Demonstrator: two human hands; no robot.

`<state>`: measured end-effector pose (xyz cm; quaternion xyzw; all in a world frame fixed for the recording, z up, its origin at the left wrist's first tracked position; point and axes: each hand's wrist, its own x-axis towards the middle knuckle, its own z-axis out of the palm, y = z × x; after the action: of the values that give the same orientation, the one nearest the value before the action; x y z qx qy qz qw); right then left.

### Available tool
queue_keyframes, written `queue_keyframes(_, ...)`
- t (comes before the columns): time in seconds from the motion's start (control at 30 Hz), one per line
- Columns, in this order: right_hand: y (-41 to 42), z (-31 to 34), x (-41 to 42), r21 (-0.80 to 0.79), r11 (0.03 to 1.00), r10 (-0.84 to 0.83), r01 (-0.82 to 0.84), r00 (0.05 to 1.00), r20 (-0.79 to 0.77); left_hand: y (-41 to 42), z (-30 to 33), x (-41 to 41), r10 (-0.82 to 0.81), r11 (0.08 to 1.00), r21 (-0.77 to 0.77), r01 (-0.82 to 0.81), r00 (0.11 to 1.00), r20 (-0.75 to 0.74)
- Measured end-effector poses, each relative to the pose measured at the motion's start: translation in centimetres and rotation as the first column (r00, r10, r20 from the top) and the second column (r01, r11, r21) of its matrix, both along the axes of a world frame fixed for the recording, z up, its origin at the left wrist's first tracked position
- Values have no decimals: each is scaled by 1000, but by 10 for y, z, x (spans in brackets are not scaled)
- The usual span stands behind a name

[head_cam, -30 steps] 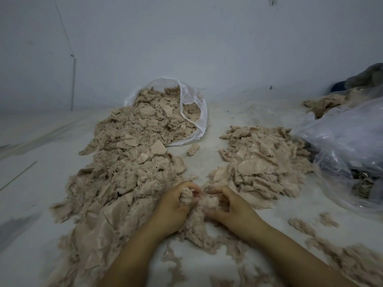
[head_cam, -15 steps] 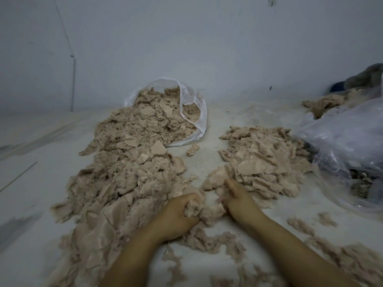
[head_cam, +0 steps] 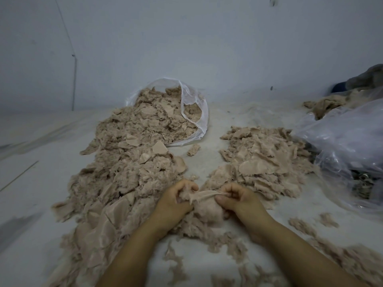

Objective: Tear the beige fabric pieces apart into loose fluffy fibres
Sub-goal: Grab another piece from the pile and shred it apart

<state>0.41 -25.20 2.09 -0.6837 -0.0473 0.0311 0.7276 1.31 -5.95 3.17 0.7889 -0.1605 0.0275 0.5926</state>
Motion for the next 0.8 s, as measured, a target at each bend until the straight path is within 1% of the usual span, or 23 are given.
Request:
queue_keyframes(0.07,1,1,-1,126,991,47,-47,999,-2,-1,1,-1,-10,998,-57,6,998,-69)
queue_keyframes(0.1,3,1,-2,158,985,74,-73,997,-1,-2,1,-2,-5,999,-33,3,998,-67)
queue_keyframes(0.13,3,1,-2,177,980,88,-86,996,-6,-3,1,-2,5,1000,-10,-5,998,-62)
queue_keyframes(0.17,4,0,-2,187,978,91,-87,996,-14,-3,1,-3,5,1000,-17,-6,998,-67)
queue_keyframes(0.27,1,1,-2,186,980,84,-75,996,-43,-4,2,-4,-64,986,-161,44,991,-119)
queue_keyframes(0.3,1,1,-2,197,977,95,-84,994,-45,-4,2,-5,-65,987,-157,47,991,-117)
queue_keyframes(0.37,2,1,-3,213,971,113,-104,993,-32,-3,1,-4,-47,998,-40,45,998,-52)
queue_keyframes(0.43,3,1,-2,183,982,56,-56,998,7,-6,2,-4,-62,997,54,62,998,0)
queue_keyframes(0.47,2,1,-2,173,985,5,-9,1000,23,-7,2,-4,-77,995,72,76,997,5)
queue_keyframes(0.57,0,-1,1,167,982,-94,86,995,42,-3,3,-4,-66,995,71,68,997,-26)
queue_keyframes(0.63,0,-2,1,164,983,-87,78,995,49,1,4,-4,-83,997,-1,83,993,-88)
queue_keyframes(0.7,1,-1,0,149,988,-53,42,996,69,0,6,-6,-147,986,-100,131,974,-170)
queue_keyframes(0.73,2,0,-1,131,991,-27,16,996,83,-1,5,-6,-141,988,-94,125,974,-179)
queue_keyframes(0.8,5,0,-5,113,993,20,-33,993,115,-5,0,-4,-61,998,3,62,989,-132)
